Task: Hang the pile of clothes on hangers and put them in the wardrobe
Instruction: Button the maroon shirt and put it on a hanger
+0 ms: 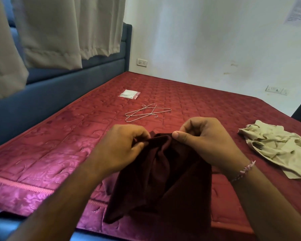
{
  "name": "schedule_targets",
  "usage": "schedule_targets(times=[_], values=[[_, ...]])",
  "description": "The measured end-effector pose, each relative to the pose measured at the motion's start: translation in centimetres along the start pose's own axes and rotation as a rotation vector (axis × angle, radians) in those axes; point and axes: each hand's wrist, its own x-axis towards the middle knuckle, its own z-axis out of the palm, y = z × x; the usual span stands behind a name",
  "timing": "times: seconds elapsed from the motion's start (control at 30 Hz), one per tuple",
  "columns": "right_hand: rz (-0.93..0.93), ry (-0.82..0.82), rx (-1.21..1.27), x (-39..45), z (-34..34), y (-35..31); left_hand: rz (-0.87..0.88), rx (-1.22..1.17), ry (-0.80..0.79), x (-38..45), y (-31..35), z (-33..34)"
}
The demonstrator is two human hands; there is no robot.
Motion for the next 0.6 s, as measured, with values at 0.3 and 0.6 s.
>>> schedule_targets(times=[0.3,0.6], values=[[0.167,-0.198,0.124,0.1,-3.2,1.2,-0.265,0.163,0.055,-0.7,-4.7,-2.8],[0.123,-0.176,0.587,-0.4,-4.4,-2.5,-0.037,-0.177,0.676,1.3,-0.3,-3.9]])
